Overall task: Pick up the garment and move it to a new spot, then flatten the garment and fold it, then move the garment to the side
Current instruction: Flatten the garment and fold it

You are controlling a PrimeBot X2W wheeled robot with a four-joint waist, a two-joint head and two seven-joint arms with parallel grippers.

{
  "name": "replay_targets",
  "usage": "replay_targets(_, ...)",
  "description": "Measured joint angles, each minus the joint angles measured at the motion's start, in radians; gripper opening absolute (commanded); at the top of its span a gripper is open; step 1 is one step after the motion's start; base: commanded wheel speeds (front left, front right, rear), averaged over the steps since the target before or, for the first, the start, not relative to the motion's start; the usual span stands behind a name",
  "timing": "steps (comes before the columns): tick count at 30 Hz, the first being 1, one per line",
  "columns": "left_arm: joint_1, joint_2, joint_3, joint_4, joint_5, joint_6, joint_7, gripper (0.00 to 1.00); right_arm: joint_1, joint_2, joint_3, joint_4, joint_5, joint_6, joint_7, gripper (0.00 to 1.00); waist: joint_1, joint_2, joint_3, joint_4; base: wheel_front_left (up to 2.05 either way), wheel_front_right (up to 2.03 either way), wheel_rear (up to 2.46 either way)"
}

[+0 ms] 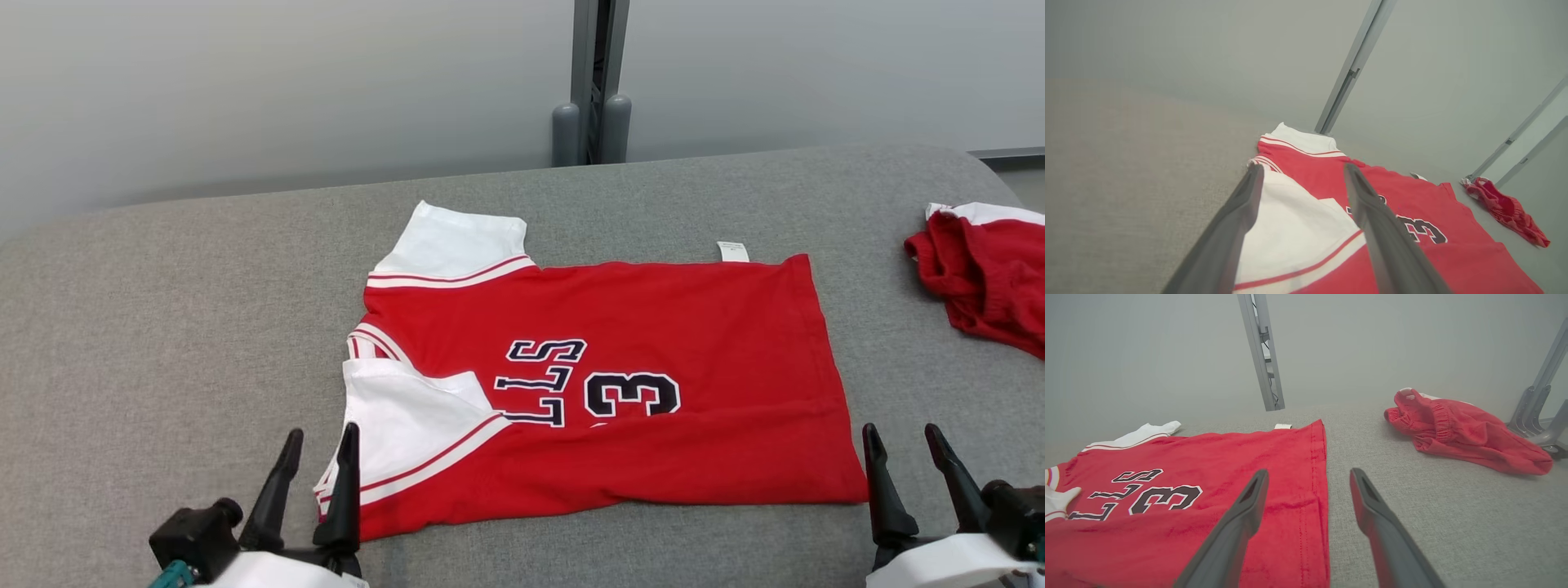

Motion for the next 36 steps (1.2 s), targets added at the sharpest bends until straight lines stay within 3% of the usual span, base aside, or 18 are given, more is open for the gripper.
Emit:
replay_targets(9, 0.0, -0.037, -0.004, 0.205, 0.058, -0.032, 0.001, 1.0, 0.022, 0.014, 0.001, 0.046, -0.009, 0.0, 0.0, 1.0, 0.0, 0.0, -0.023, 0.0, 0.0, 0.0, 0.0)
replay_targets(27, -0.061, -0.046, -0.004, 0.398, 0.052, 0.08, 0.119, 1.0, 0.012, -0.003, 0.056, 0.122, 0.031, 0.0, 0.0, 1.0, 0.0, 0.0, -0.008, -0.02, 0.0, 0.0, 0.0)
replay_targets(34, -0.092, -0.045, -0.032, 0.425, 0.051, 0.055, 0.145, 1.0, 0.001, -0.01, 0.059, 0.133, 0.054, 0.0, 0.0, 1.0, 0.0, 0.0, 0.005, -0.02, 0.0, 0.0, 0.0)
replay_targets(35, -0.096, -0.047, -0.038, 0.426, 0.051, 0.047, 0.149, 0.97, 0.001, -0.01, 0.053, 0.139, 0.054, 0.0, 0.0, 1.0, 0.0, 0.0, 0.005, -0.019, 0.0, 0.0, 0.0)
replay_targets(36, -0.099, -0.048, -0.044, 0.426, 0.049, 0.038, 0.153, 0.45, 0.001, -0.009, 0.045, 0.151, 0.054, 0.0, 0.0, 1.0, 0.0, 0.0, 0.005, -0.019, 0.0, 0.0, 0.0)
